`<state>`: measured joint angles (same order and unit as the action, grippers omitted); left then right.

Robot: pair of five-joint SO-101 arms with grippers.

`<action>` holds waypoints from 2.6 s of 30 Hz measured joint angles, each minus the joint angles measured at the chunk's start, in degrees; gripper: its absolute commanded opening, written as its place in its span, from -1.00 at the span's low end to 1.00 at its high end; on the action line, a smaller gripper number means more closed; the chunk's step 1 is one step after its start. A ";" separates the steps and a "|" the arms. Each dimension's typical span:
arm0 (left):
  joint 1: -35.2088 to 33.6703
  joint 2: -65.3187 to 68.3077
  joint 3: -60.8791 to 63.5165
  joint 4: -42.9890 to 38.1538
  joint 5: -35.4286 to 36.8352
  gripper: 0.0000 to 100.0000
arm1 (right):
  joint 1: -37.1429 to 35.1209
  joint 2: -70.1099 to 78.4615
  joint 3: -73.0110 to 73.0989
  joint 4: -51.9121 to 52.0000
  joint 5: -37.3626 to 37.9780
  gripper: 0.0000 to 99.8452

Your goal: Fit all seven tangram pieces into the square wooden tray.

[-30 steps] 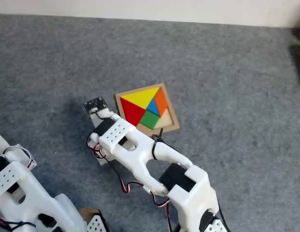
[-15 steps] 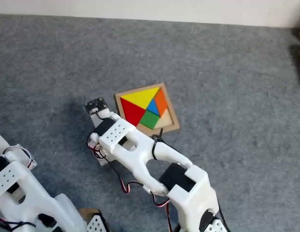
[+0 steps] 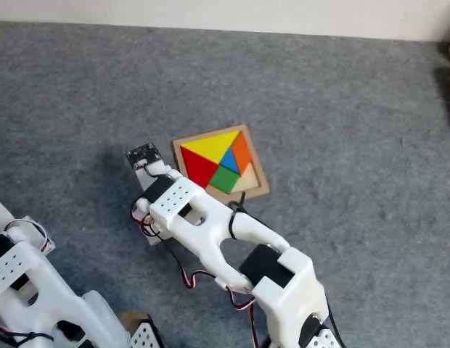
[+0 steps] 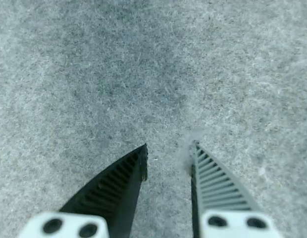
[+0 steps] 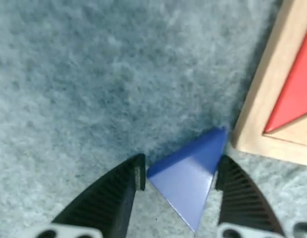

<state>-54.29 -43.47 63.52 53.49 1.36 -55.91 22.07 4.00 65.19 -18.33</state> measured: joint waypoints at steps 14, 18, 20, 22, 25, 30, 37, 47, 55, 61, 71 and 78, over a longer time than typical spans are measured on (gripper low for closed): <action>0.00 0.00 0.00 0.00 0.00 -0.71 | 0.09 0.00 -0.09 2.46 1.76 -0.50; 0.00 0.00 0.00 0.00 0.00 -0.71 | -0.18 0.00 -0.09 2.81 2.90 -0.50; 0.00 0.00 0.00 0.00 0.00 -0.71 | -0.18 0.00 -0.09 2.81 2.99 -0.50; 0.00 0.00 0.00 0.00 0.00 -0.71 | -0.18 0.00 -0.09 2.81 2.99 -0.50; 0.00 0.00 0.00 0.00 0.00 -0.71 | -0.18 0.00 0.09 2.81 3.08 -0.50; 0.00 0.00 0.00 0.00 0.00 -0.71 | -0.18 1.41 0.00 2.81 3.52 -0.56; 0.00 0.00 0.00 0.00 0.00 -0.71 | 0.53 7.03 -5.27 8.35 3.60 -0.70; 0.00 0.00 0.00 0.00 0.00 -0.71 | 0.62 9.14 -11.25 18.73 3.60 -0.70; 0.00 0.00 0.00 0.00 0.00 -0.71 | 1.23 8.18 -13.36 24.97 9.32 -0.70; 0.00 0.00 0.00 0.00 0.00 -0.71 | 4.75 3.69 -13.54 25.58 14.68 -0.70; 0.00 0.00 0.00 0.00 0.00 -0.71 | 16.00 0.53 -13.63 25.58 33.58 -0.70; 0.00 0.00 0.00 0.00 0.00 -0.71 | 23.56 0.44 -13.63 21.10 53.45 -0.70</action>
<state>-54.29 -43.47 63.52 53.49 1.36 -32.35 22.51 -9.63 86.29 35.12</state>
